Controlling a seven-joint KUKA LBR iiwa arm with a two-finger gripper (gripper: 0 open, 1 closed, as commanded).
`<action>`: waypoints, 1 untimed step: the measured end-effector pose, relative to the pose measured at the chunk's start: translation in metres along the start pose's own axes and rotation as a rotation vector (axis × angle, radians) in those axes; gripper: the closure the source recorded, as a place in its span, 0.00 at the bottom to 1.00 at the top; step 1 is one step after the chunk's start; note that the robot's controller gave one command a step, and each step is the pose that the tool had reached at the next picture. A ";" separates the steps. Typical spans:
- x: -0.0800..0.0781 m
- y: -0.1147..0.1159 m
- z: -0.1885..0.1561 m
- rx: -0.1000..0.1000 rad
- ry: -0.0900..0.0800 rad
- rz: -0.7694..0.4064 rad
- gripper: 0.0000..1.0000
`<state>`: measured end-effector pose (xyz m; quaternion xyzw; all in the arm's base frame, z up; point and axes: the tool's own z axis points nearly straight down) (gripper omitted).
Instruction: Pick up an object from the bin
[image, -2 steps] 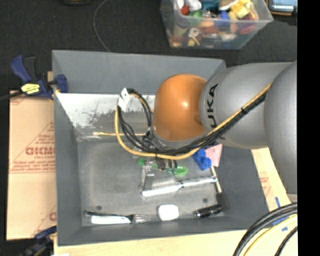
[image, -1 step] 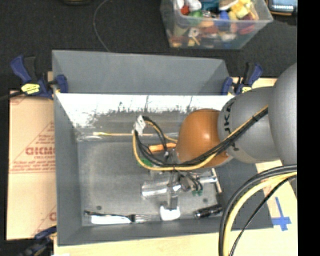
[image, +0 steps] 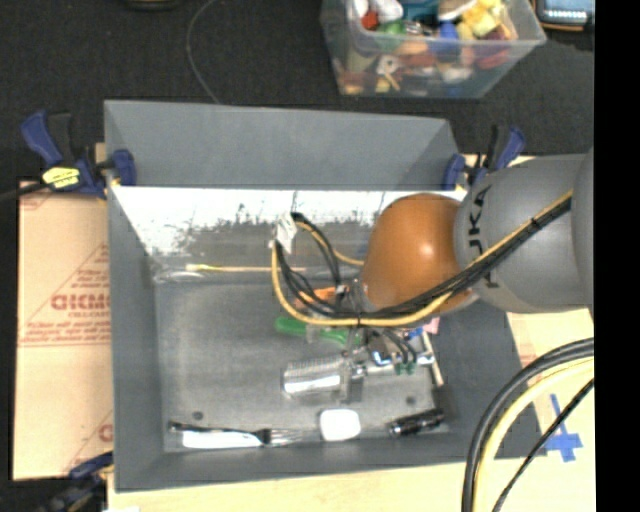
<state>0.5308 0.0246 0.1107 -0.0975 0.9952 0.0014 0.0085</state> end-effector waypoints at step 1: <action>0.021 0.001 0.010 0.000 0.011 0.145 0.00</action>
Offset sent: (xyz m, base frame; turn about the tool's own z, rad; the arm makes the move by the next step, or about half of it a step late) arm -0.0176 -0.0161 -0.0407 0.1619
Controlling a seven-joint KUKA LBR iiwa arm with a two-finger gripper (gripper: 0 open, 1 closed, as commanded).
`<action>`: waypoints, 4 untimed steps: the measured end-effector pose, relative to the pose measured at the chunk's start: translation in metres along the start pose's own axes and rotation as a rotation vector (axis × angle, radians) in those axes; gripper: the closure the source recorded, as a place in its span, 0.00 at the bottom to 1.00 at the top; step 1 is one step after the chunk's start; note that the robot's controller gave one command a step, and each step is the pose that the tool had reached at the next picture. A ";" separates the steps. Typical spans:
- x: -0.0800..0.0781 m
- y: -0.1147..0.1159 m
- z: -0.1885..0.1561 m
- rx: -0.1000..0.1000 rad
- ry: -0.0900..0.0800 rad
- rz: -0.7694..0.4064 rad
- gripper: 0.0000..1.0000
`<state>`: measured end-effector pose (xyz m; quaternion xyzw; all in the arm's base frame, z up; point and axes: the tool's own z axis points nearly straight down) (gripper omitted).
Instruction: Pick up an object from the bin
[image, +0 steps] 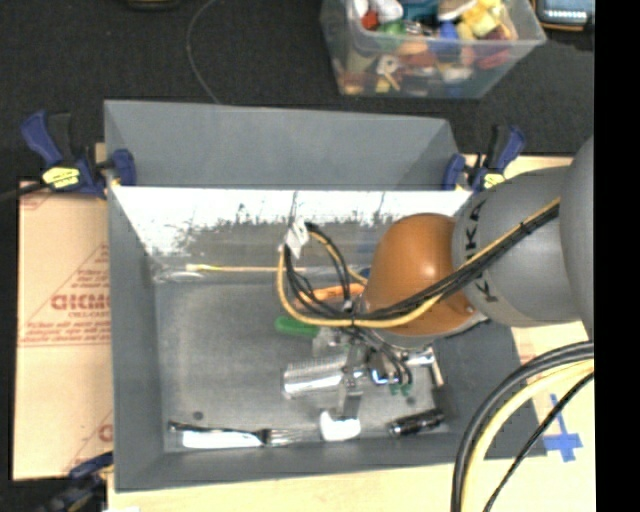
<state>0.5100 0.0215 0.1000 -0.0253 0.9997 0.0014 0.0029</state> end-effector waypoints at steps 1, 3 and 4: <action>-0.004 -0.013 0.029 -0.003 -0.012 0.019 0.00; 0.003 -0.002 0.026 0.001 -0.011 0.097 1.00; 0.002 -0.002 0.022 0.001 -0.017 0.097 1.00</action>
Offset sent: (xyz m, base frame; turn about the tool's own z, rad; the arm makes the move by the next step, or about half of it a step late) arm -0.0061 0.0008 -0.0300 0.0960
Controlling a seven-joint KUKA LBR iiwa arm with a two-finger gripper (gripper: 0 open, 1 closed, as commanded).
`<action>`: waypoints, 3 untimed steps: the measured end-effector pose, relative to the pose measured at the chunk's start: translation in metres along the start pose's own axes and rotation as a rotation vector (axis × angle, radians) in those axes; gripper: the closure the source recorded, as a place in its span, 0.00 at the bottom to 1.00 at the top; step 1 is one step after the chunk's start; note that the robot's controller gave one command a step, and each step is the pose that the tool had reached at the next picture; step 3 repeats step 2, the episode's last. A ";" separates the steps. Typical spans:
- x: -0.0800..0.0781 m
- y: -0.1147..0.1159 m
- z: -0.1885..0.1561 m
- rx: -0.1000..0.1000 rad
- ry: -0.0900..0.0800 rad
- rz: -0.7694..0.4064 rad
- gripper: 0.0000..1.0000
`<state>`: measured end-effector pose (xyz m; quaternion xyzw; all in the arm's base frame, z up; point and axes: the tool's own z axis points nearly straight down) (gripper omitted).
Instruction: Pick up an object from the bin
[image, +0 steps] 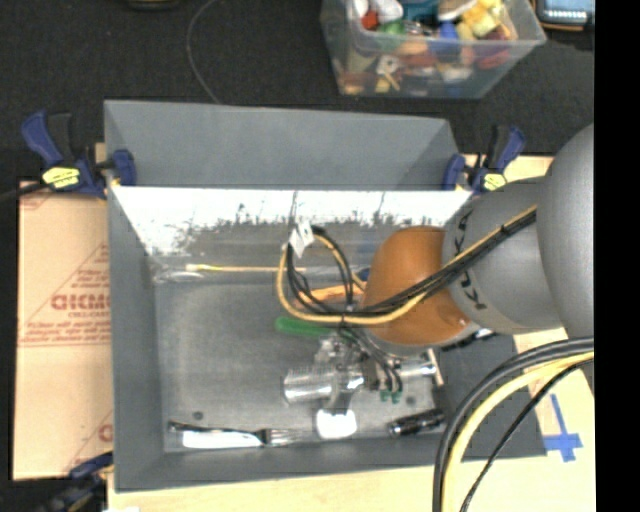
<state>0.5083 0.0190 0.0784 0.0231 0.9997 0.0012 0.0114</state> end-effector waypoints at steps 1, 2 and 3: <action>0.002 0.000 -0.027 0.000 0.010 0.001 1.00; 0.002 0.000 -0.070 0.000 0.010 0.001 1.00; 0.002 0.000 -0.070 0.000 0.010 0.001 1.00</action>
Offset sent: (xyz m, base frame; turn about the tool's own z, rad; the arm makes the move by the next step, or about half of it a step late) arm -0.0029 0.0000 0.0885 0.0004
